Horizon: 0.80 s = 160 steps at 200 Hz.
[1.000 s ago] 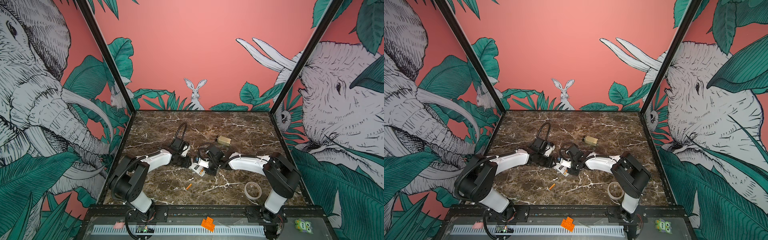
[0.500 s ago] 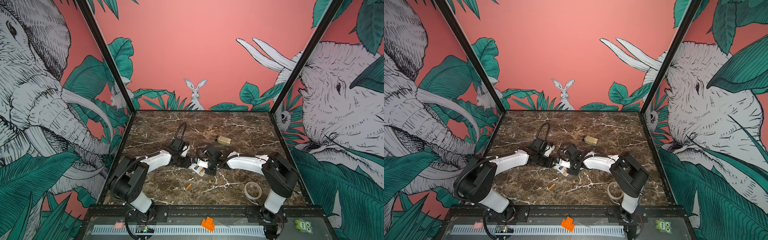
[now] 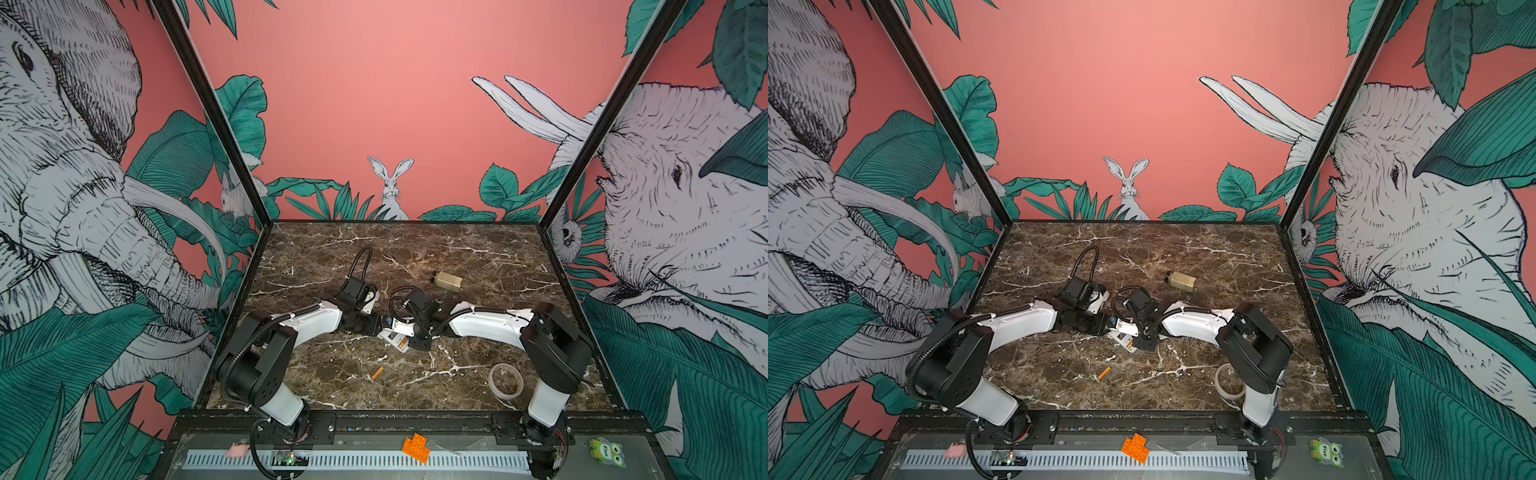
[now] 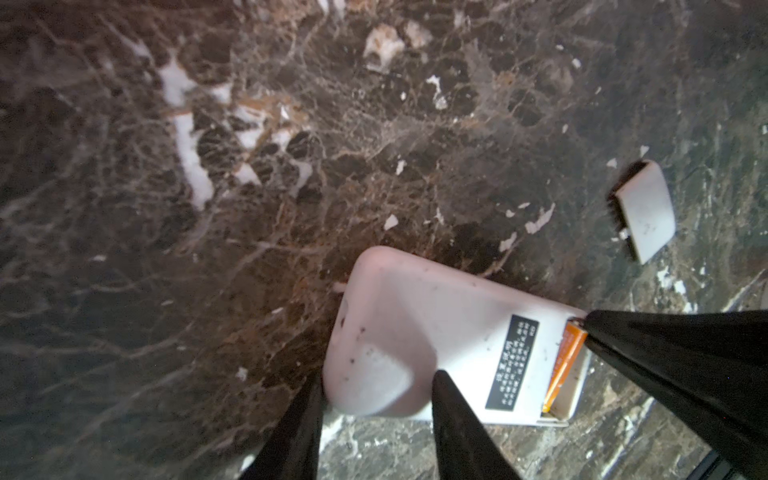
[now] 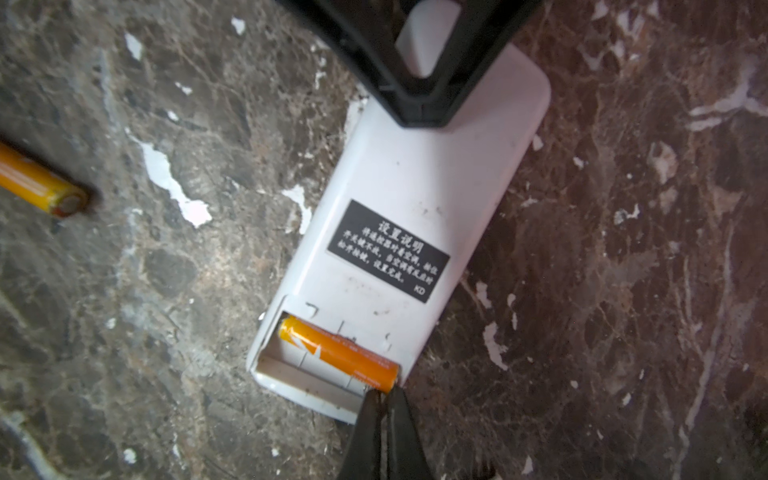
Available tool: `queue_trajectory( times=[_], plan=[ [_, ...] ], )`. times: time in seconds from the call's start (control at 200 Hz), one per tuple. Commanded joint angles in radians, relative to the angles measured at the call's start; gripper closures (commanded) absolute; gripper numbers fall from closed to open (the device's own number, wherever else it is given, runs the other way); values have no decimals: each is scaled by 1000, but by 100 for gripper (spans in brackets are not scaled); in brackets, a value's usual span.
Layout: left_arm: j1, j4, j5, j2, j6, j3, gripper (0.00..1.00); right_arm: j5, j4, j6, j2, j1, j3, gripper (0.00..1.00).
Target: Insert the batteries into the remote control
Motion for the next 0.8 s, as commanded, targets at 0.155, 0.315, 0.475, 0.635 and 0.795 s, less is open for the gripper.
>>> queue_trajectory(
  times=[0.155, 0.315, 0.475, 0.635, 0.795],
  plan=[
    [-2, -27, 3, -2, -5, -44, 57, -50, -7, -10, 121, 34, -9, 93],
    [-3, -22, 3, -5, -9, -48, 57, -43, -27, 9, 144, 35, 13, 93],
    [-2, -11, 5, -12, -17, -60, 57, -29, -38, 24, 158, 35, 22, 93],
    [-2, -8, 8, -21, -25, -67, 57, -12, -45, 36, 160, 35, 26, 93],
    [-3, -11, 5, -29, -26, -68, 57, -16, -40, 44, 126, 34, 20, 91]
  ],
)
